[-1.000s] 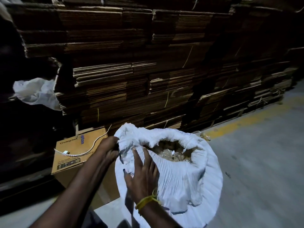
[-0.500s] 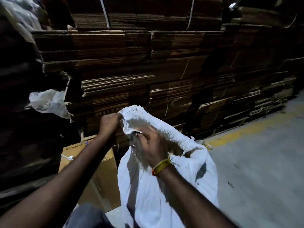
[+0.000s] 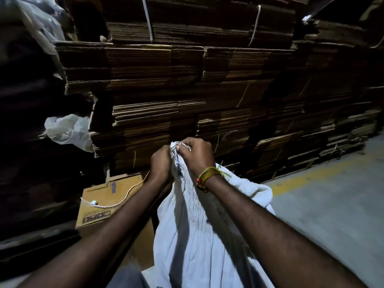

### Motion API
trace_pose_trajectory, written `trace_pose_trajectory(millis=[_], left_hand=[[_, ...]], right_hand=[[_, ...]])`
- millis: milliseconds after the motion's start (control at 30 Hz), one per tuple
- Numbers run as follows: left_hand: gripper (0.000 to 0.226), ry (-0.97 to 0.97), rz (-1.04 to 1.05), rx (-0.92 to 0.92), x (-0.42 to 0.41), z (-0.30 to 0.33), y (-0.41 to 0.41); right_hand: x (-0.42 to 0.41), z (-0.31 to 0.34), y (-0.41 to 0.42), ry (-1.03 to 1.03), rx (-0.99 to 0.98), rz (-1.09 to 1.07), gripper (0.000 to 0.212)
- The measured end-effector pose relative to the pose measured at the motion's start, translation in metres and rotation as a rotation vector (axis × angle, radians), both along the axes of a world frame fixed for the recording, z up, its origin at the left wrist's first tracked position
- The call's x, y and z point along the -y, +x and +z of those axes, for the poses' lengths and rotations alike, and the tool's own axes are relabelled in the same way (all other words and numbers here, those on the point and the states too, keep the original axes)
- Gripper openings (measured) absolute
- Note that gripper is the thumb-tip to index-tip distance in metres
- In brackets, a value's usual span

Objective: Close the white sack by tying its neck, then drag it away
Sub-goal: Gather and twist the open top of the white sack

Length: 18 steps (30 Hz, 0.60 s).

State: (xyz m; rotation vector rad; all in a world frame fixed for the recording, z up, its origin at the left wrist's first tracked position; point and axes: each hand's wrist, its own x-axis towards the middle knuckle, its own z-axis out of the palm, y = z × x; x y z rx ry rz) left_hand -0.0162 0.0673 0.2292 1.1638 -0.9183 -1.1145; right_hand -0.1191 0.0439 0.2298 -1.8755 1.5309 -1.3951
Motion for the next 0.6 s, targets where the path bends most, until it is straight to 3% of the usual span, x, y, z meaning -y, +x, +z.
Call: trace_pose_trajectory(millis=[67, 133, 267, 367, 533, 600], left_hand=[[0.045, -0.023, -0.175, -0.092, -0.006, -0.009, -0.003], [0.04, -0.122, -0.236, -0.065, -0.009, -0.018, -0.001], [0.02, -0.205, -0.173, 0.051, -0.004, -0.029, 0.009], [0.017, -0.189, -0.139, 0.083, -0.001, -0.024, 0.015], [0.023, -0.168, -0.125, 0.172, 0.0, -0.012, 0.021], [0.018, -0.163, -0.156, 0.175, 0.0, -0.008, 0.024]], right_hand=[[0.001, 0.001, -0.001, 0.008, 0.031, 0.052, 0.009], [0.002, 0.001, -0.003, 0.019, 0.043, 0.121, 0.005], [0.003, 0.001, -0.012, 0.009, 0.048, 0.282, 0.011], [0.006, 0.002, -0.018, 0.005, -0.033, 0.324, 0.015], [0.013, 0.002, -0.035, 0.111, -0.214, 0.417, 0.065], [0.018, 0.004, -0.045, 0.212, -0.291, 0.524, 0.072]])
